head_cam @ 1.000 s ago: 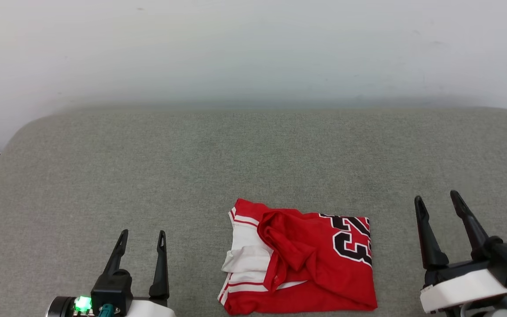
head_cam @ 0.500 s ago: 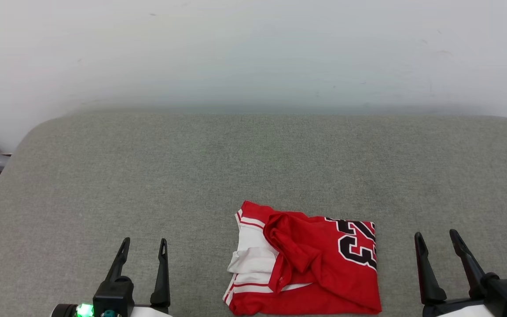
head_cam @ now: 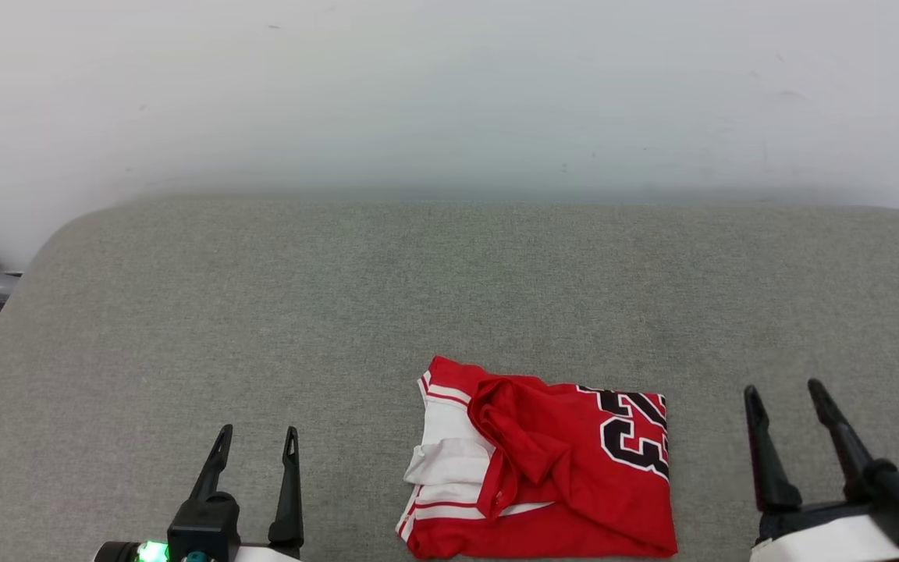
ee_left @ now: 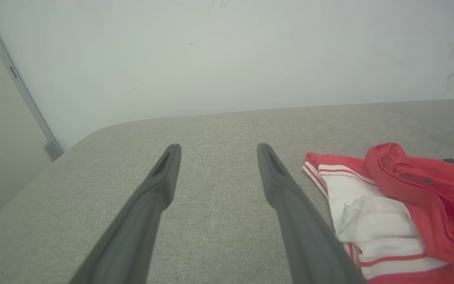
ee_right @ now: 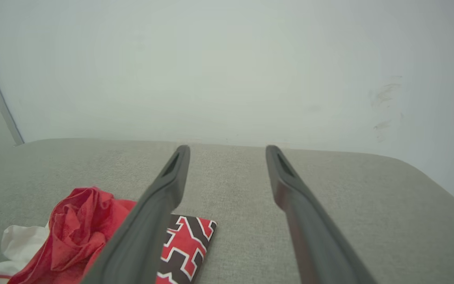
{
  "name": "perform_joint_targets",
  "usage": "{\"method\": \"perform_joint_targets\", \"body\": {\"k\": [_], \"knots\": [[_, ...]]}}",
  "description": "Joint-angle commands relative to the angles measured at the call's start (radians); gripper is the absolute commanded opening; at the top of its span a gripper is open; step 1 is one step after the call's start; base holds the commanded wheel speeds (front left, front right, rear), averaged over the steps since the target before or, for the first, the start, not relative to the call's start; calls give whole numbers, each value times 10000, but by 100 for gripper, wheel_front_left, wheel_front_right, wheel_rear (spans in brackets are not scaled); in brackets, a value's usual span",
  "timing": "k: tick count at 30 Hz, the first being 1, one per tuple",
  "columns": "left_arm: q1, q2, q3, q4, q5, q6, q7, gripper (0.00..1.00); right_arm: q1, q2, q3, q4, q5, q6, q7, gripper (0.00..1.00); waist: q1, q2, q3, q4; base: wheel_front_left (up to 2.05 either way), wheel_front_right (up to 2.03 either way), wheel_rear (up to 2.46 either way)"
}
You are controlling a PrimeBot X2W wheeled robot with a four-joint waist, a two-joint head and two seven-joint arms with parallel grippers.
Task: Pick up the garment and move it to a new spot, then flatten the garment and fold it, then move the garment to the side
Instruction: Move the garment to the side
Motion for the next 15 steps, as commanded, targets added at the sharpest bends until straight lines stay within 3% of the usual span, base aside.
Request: {"method": "perform_joint_targets", "body": {"k": [1,9,15], "knots": [[63,18,-8,-6,48,41,-26,100,-383,-241,-92,-107,54,-8,-33,100,0,0,12,1,0,0,0],[-102,46,-38,25,24,-18,-26,100,-2222,-1816,-143,-303,627,-8,671,100,0,0,149,112,0,0,0],[-257,33,-110,42,23,-72,-26,100,-3494,-3133,613,34,2100,-8,2698,100,0,0,342,224,0,0,0]]}}
